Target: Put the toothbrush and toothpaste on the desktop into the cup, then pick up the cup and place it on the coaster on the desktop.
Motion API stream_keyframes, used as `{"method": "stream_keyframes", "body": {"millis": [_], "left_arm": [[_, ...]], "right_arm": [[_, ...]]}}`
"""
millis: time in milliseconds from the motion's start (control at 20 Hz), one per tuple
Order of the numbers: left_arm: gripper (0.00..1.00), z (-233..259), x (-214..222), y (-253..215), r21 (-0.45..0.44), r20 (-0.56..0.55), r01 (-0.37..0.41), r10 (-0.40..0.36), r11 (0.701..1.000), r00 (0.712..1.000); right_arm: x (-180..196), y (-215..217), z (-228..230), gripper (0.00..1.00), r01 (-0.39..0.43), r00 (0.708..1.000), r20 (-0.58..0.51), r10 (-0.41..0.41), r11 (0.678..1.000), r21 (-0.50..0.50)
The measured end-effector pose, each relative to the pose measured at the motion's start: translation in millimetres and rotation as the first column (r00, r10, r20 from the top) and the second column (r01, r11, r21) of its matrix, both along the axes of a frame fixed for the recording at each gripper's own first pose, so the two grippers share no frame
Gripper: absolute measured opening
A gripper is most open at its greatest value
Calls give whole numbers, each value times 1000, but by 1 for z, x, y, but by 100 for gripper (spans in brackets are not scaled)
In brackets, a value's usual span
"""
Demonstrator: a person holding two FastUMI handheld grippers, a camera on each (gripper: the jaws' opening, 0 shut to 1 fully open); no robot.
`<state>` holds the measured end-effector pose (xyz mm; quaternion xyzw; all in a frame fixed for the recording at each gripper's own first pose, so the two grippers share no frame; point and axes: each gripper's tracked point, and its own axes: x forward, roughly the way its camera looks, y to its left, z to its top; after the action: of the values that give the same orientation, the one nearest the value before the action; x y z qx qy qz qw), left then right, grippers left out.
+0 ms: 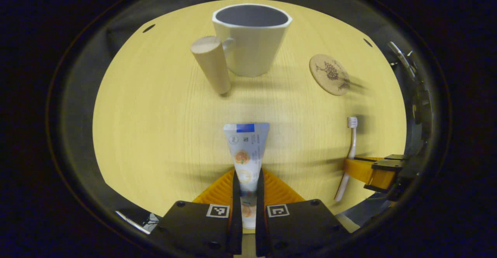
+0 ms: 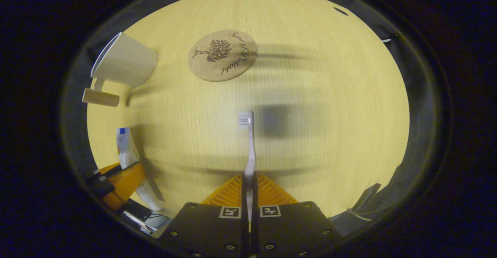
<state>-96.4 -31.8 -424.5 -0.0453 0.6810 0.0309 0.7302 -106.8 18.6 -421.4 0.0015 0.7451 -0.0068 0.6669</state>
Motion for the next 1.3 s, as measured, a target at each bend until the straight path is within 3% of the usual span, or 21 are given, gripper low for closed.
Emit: {"method": "stream_keyframes", "body": {"millis": [400,800,1300], "left_arm": [[21,102,33,-11,-22,158,3,0,1000,987],[20,175,124,8,-10,333,15,-10,1000,943],[21,181,238,30,48,487,25,-45,999,872]], "right_arm": [[0,0,0,3,-7,1000,11,7,1000,5],[0,1,0,2,-1,1000,25,1,1000,8],[-2,0,0,4,-13,999,33,13,1000,12]]}}
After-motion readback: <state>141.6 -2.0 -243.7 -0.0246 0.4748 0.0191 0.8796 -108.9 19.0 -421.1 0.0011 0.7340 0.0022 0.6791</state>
